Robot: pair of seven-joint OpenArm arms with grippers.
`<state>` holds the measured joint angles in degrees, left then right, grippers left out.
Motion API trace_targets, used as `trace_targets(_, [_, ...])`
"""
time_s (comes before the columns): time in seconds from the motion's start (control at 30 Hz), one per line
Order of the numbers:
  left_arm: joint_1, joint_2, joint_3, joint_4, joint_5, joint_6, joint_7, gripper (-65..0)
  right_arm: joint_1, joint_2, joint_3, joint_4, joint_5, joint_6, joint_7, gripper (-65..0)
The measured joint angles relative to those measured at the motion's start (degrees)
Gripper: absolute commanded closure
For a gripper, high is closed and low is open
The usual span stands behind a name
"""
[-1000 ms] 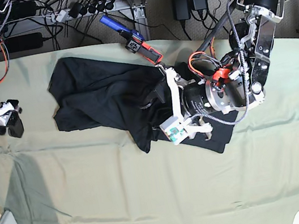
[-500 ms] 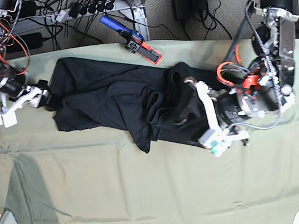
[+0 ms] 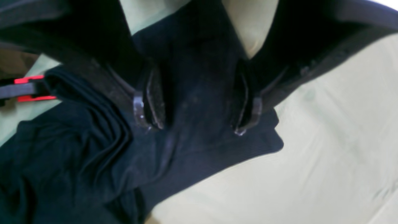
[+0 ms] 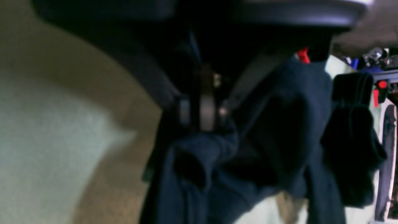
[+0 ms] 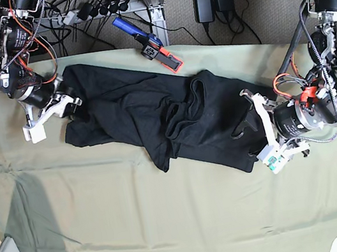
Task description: Fold the T-shirt properly
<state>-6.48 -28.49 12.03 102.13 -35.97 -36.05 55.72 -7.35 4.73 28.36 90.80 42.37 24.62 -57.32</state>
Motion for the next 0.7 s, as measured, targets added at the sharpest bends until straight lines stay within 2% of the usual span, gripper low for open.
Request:
trace_targets(0.17, [0.09,-1.55,-1.2,-0.17,0.35,0.02,0.02,-37.4,2.8,3.13,0.31,-0.13,-7.15,0.02,1.79,0.0])
trace_targets(0.27, [0.11,-3.17,-3.85,-0.17,0.24,0.04,0.02,-37.4,4.02,7.52,3.08,-0.2,-9.25,0.02,2.78,0.0])
trace_targets(0.43, [1.07,-6.1,-7.78,-0.17,-1.2,0.68,0.02,-37.4,4.0,15.21,9.18,-0.26,-9.35,0.02,2.8,0.0])
trace_targets(0.5, [1.68,-6.95,-8.79,-0.17,-1.95,0.68,0.44,-37.4,4.04,17.31,10.54,-0.24,-7.98,0.04,2.67,0.0])
trace_targets(0.57, [2.38,-7.21,-9.99,-0.17,-2.23,0.68,0.42,-37.4,4.04,18.86,11.28,-0.24,-3.06,0.04,0.66,0.0])
trace_targets(0.63, [3.19,-7.41,-10.97,-0.2,-2.16,0.68,0.5,-37.4,4.33,19.56,11.39,-0.11,1.01,0.04,-1.79,0.0])
trace_targets(0.7, [3.8,-7.69,-11.78,-0.17,-2.25,0.68,0.85,-37.4,4.33,19.15,11.34,1.18,1.99,0.07,-2.38,0.0])
